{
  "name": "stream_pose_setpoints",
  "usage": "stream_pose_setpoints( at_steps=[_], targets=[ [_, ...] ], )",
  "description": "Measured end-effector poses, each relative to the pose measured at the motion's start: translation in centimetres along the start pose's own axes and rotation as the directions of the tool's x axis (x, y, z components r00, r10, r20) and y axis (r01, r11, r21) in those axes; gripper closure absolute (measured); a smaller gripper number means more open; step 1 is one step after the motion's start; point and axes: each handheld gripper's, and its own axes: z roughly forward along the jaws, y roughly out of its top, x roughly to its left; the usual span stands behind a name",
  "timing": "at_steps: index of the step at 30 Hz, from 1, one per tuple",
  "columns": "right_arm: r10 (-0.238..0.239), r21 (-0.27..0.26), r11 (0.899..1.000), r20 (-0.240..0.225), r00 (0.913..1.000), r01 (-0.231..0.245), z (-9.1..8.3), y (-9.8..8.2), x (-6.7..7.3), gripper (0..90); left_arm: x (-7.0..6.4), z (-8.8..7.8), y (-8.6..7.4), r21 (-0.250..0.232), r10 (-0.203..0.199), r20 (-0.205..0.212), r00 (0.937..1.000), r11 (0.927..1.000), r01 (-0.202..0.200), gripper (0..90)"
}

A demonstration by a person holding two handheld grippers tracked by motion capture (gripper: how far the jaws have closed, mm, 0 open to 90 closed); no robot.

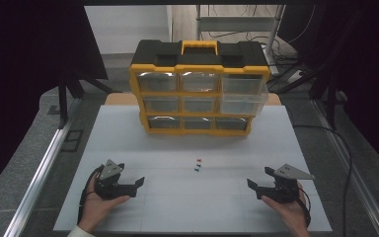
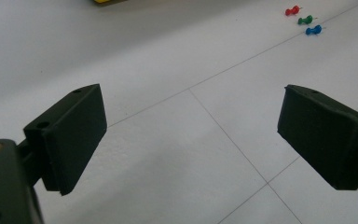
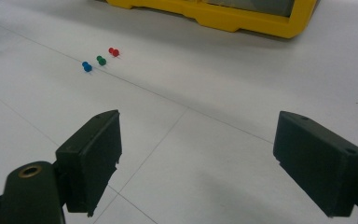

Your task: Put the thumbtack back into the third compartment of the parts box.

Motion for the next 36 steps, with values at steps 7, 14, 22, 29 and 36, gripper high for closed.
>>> stream_pose_setpoints(
  at_steps=[7,14,22,29,36],
  targets=[
    [-0.013,0.010,1.000,-0.009,0.9999,0.013,0.4,0.2,0.0,17.7,0.0,-0.3,-0.2,-0.008,-0.012,0.011,0.9999,0.9999,0.012,8.3],
    [-0.018,0.011,1.000,-0.005,0.9998,0.018,0.6,0.4,0.1,18.1,-0.1,-0.2,-0.2,-0.002,-0.005,0.021,0.9998,1.0000,0.005,8.3],
    [-0.018,0.004,1.000,-0.010,0.9998,0.018,0.4,0.6,0.2,18.8,-0.2,-0.2,-0.1,-0.004,-0.007,0.029,0.9996,1.0000,0.007,8.3],
    [-0.021,0.001,1.000,-0.010,0.9997,0.021,0.5,0.9,0.2,19.3,-0.1,0.0,-0.1,0.000,-0.008,0.029,0.9996,1.0000,0.008,8.3],
    [-0.052,0.006,0.999,-0.009,0.9986,0.052,0.8,1.7,0.7,19.7,0.0,-0.2,-0.2,-0.006,-0.010,0.025,0.9996,0.9999,0.010,8.4]
  ],
)
